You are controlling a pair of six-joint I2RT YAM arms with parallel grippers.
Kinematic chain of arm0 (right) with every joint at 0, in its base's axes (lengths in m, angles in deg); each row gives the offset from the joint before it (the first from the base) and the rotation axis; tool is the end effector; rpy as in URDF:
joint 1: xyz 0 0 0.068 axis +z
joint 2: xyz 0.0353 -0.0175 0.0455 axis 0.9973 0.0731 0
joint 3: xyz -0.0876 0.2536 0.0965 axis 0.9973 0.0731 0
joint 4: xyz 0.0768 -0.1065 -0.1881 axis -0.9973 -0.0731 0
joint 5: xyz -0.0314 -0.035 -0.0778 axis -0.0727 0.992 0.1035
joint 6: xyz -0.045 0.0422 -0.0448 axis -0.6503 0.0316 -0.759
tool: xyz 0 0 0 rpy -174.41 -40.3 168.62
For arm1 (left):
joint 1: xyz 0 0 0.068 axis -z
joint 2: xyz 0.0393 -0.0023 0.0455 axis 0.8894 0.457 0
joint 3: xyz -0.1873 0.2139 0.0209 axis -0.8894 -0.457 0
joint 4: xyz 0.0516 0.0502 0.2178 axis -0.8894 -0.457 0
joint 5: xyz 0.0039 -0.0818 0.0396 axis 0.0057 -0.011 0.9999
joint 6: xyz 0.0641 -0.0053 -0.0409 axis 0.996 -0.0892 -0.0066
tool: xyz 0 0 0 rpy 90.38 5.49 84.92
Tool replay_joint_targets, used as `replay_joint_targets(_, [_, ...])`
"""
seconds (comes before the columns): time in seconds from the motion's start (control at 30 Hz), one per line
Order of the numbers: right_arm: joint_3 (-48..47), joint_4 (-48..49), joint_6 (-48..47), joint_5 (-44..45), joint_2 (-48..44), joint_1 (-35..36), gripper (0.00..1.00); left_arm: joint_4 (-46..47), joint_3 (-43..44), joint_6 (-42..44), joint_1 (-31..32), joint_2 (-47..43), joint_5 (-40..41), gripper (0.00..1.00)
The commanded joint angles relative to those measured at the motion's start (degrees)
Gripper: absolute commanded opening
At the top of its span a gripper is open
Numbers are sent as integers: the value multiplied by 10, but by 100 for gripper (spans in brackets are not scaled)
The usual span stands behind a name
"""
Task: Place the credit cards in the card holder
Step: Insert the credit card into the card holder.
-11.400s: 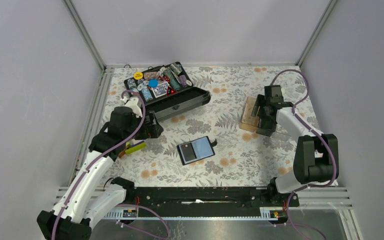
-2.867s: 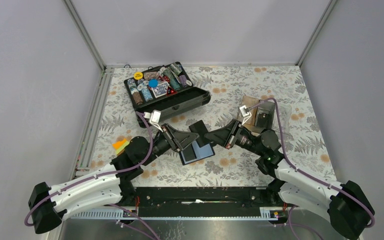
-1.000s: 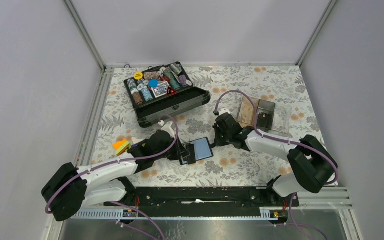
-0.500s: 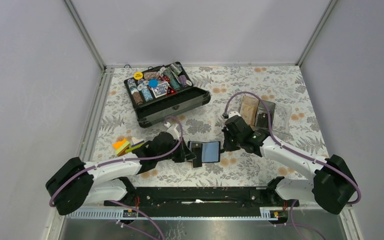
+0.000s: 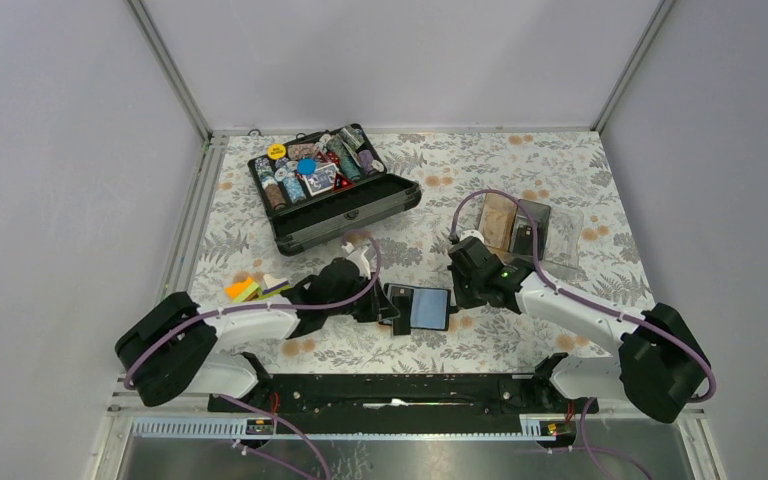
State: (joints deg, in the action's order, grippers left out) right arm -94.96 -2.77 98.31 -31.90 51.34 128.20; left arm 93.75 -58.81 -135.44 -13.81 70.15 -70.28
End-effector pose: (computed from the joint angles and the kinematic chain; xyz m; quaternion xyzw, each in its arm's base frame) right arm 0.1711 0.1434 0.2042 -0.1304 0.9427 0.1056 0.2884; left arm 0.1466 -0.1901 0.1791 0.0303 0.8862 -0.4100 0.2137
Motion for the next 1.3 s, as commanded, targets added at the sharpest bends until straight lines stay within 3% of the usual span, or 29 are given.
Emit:
replay_joint_targets(0.0, [-5,3,2,21,12,4,0,42,38,16,-2,22,-33,0])
replay_joint_targets(0.67, [-5,6,2,19,26,4,0,12,97,63,-38,93,-71,0])
replay_joint_targets(1.27, [-9,5,4,14,33,5,0,40,98,29,-48,105,-101,0])
